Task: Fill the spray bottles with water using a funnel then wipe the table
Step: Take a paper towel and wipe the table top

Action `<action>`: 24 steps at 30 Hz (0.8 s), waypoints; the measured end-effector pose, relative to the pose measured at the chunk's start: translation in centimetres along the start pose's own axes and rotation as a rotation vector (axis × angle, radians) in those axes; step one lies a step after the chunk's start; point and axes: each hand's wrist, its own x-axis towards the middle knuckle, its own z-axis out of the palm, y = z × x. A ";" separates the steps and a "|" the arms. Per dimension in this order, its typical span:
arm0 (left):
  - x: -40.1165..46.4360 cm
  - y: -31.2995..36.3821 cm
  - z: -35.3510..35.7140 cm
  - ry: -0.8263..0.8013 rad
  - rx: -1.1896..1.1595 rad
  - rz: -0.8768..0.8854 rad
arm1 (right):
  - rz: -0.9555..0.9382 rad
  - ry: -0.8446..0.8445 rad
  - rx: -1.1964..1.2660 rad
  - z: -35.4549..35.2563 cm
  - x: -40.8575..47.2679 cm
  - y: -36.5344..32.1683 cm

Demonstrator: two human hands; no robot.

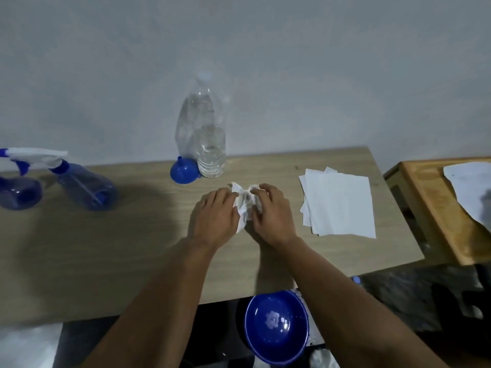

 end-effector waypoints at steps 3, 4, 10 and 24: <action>0.2 -0.9 0.7 -0.163 -0.008 0.102 | -0.003 -0.317 -0.123 0.5 0.5 -0.2; 0.2 -1.3 1.2 -0.238 0.010 0.134 | -0.012 -0.434 -0.202 1.0 0.6 -0.1; -0.9 -1.3 2.2 -0.301 0.116 0.137 | -0.016 -0.484 -0.310 2.2 -0.9 0.0; -11.9 -0.8 1.6 -0.170 0.033 0.243 | 0.184 -0.430 -0.273 2.4 -12.5 -5.6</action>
